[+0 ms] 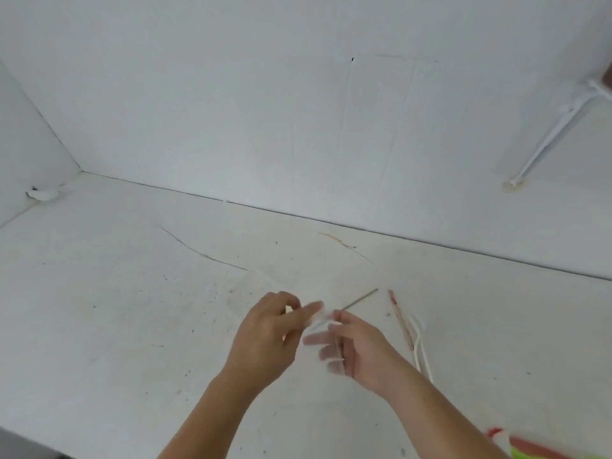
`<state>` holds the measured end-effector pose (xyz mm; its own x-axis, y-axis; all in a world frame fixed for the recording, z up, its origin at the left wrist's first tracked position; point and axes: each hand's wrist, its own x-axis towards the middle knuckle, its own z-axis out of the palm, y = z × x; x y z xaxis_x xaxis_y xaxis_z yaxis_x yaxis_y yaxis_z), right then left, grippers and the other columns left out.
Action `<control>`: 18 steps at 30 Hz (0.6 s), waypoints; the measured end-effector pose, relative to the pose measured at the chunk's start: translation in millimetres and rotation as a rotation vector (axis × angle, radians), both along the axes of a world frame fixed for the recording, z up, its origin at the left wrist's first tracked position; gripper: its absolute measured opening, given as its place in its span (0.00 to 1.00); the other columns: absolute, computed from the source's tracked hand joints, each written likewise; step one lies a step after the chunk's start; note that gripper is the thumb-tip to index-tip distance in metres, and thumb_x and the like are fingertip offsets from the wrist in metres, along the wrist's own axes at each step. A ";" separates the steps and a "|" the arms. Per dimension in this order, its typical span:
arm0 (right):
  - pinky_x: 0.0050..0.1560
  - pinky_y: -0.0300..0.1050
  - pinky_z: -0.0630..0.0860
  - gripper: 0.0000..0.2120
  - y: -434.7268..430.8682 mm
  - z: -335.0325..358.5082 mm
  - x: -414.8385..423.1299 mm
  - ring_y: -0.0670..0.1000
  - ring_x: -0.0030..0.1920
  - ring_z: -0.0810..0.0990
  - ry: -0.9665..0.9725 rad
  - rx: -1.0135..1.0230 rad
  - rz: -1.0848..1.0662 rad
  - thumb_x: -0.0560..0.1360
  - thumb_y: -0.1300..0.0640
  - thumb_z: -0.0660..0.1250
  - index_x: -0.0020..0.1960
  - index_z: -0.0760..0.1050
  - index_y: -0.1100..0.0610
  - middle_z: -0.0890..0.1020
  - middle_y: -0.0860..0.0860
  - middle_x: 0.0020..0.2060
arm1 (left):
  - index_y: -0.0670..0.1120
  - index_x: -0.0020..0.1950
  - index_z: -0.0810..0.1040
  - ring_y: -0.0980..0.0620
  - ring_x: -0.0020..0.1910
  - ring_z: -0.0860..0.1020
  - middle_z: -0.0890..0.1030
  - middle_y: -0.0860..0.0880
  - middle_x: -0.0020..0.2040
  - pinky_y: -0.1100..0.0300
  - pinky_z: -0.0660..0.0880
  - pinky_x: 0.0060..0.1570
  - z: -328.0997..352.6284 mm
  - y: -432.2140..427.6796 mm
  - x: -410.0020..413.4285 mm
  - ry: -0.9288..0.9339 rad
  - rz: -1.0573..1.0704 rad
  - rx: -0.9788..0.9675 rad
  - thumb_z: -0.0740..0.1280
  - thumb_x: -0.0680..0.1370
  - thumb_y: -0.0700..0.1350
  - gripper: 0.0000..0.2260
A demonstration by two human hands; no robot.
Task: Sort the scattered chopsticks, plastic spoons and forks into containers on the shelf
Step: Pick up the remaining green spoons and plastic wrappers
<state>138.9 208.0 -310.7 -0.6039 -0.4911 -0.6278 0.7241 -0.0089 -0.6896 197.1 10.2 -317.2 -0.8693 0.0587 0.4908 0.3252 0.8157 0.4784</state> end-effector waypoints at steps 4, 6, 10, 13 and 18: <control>0.55 0.55 0.77 0.20 -18.1 -13.1 -8.9 0.64 0.53 0.81 -0.189 -0.133 -0.150 0.72 0.62 0.70 0.64 0.78 0.61 0.81 0.63 0.55 | 0.65 0.58 0.85 0.58 0.58 0.78 0.80 0.61 0.51 0.46 0.70 0.57 -17.1 -23.1 -15.0 -0.056 -0.243 0.053 0.74 0.75 0.41 0.19; 0.65 0.57 0.73 0.22 -19.5 -19.6 -11.5 0.65 0.58 0.77 -0.275 -0.190 -0.227 0.72 0.60 0.74 0.64 0.75 0.64 0.76 0.64 0.59 | 0.68 0.54 0.85 0.58 0.69 0.74 0.81 0.65 0.53 0.40 0.65 0.65 -12.4 -38.2 -17.0 -0.177 -0.296 0.107 0.75 0.76 0.46 0.15; 0.69 0.59 0.70 0.25 -18.9 -27.5 -13.6 0.64 0.59 0.79 -0.283 -0.297 -0.224 0.76 0.49 0.71 0.66 0.77 0.65 0.80 0.63 0.57 | 0.64 0.52 0.87 0.59 0.80 0.60 0.80 0.68 0.62 0.38 0.46 0.77 6.4 -51.8 -7.7 -0.474 -0.516 0.155 0.72 0.74 0.35 0.22; 0.75 0.70 0.62 0.23 -27.7 -27.7 -7.8 0.74 0.69 0.73 -0.245 -0.329 -0.103 0.83 0.53 0.67 0.71 0.73 0.68 0.72 0.71 0.70 | 0.59 0.51 0.89 0.57 0.83 0.53 0.75 0.66 0.71 0.42 0.39 0.78 21.1 -53.0 -2.4 -0.509 -0.608 0.159 0.62 0.68 0.28 0.29; 0.59 0.63 0.79 0.24 -40.9 -33.5 -16.5 0.70 0.60 0.82 -0.094 -0.174 -0.177 0.77 0.69 0.68 0.72 0.69 0.64 0.80 0.68 0.63 | 0.65 0.71 0.75 0.53 0.83 0.35 0.47 0.62 0.84 0.44 0.35 0.77 13.0 -77.1 -1.7 -0.500 -0.395 0.141 0.63 0.74 0.40 0.29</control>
